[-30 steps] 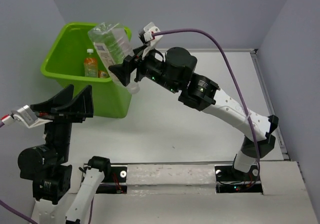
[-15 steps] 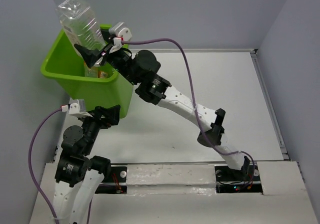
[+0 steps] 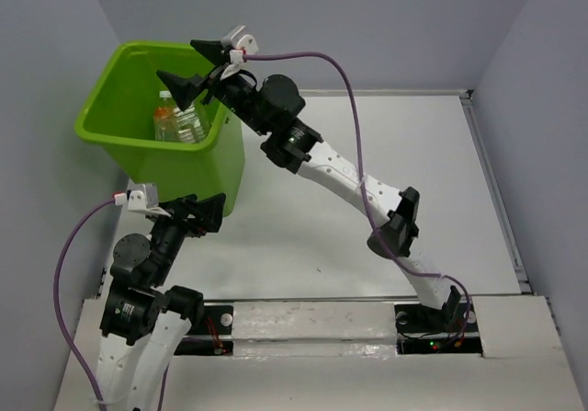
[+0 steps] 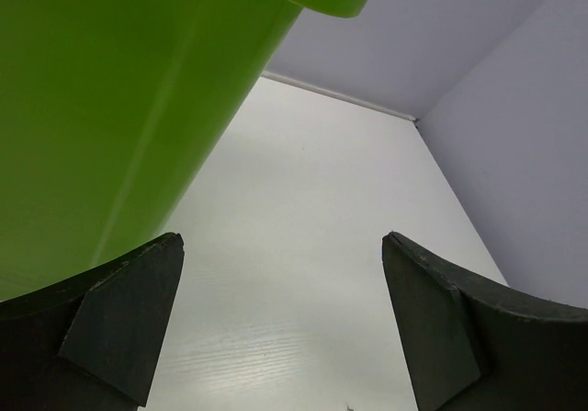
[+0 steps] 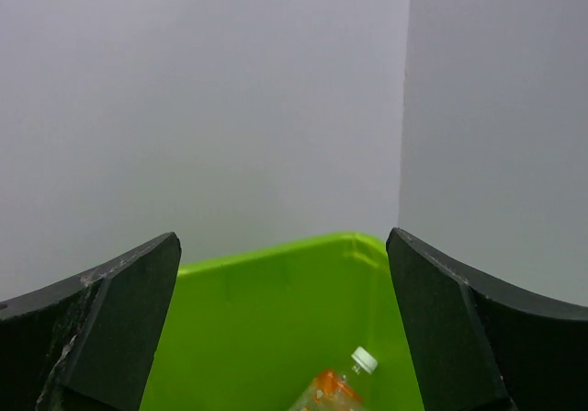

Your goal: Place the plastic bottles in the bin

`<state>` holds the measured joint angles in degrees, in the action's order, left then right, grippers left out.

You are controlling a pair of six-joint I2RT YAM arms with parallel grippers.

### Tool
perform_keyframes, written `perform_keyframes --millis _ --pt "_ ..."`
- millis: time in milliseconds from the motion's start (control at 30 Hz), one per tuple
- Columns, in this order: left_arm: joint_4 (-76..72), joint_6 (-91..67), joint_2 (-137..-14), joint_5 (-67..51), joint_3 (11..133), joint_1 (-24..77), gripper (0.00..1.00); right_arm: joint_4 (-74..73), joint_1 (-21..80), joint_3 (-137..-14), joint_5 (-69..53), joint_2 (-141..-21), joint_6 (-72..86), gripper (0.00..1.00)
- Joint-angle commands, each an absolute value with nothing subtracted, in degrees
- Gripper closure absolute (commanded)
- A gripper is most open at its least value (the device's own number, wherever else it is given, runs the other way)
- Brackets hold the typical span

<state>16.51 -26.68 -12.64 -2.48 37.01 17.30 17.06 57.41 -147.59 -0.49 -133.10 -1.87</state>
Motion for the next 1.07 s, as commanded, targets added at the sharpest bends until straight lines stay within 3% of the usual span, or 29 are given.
perform_keyframes --millis 0,67,200,267,333,367,400,433,500,600,700,733,767,800,1033 --pt "13.45 -25.75 -13.62 -5.36 37.44 17.32 0.01 21.80 58.19 -141.87 -5.27 -119.37 -0.62 0.00" --pt "13.27 -25.23 -14.24 -6.67 37.62 16.88 0.01 21.71 58.18 -137.22 -4.93 -113.33 -0.44 0.00" --pt "11.43 -24.17 -14.68 -11.68 37.53 16.87 0.01 24.95 57.66 -112.64 -0.80 -98.12 -1.84 0.05" --pt "9.59 -23.56 -15.82 -14.94 37.70 16.87 0.01 30.48 57.66 -100.08 4.20 -90.22 -3.51 0.27" --pt "8.01 -23.64 -16.34 -18.97 37.62 16.87 0.01 33.12 57.66 -81.42 8.76 -77.91 -4.39 0.60" --pt "5.82 -23.73 -16.78 -22.12 37.01 16.87 0.01 34.27 57.66 -75.56 15.40 -73.87 -4.05 0.90" --pt "4.32 -23.90 -16.87 -23.89 36.57 16.87 0.01 34.10 57.66 -69.93 18.86 -69.74 -3.17 1.00" --pt "1.44 -24.60 -17.57 -25.65 35.61 16.87 0.01 33.14 57.66 -59.17 24.29 -61.87 -1.51 1.00" --pt "-1.74 -25.13 -18.63 -31.44 34.55 16.87 0.01 31.39 57.66 -49.09 28.46 -54.09 -0.27 1.00" --pt "-6.32 -26.80 -20.74 -35.49 32.00 16.96 0.01 21.21 57.66 -35.45 36.46 -39.94 8.59 1.00" --pt "-10.36 -29.53 -22.50 -37.88 29.27 17.05 0.01 12.49 57.66 -27.18 39.63 -27.36 16.59 0.56" --pt "-13.07 -30.40 -23.37 -38.40 27.88 17.05 0.01 11.70 57.66 -25.68 40.68 -24.81 17.22 0.23" --pt "-14.49 -32.06 -23.90 -39.19 27.34 17.22 0.01 10.30 57.66 -24.27 40.69 -20.61 17.23 0.08" --pt "-17.20 -32.60 -24.25 -39.63 26.90 17.31 0.01 9.67 57.66 -24.34 40.61 -19.17 16.18 0.01" --pt "-19.77 -31.82 -28.99 -38.15 32.32 19.25 0.01 5.89 57.66 -35.91 39.03 -18.89 9.33 0.00"
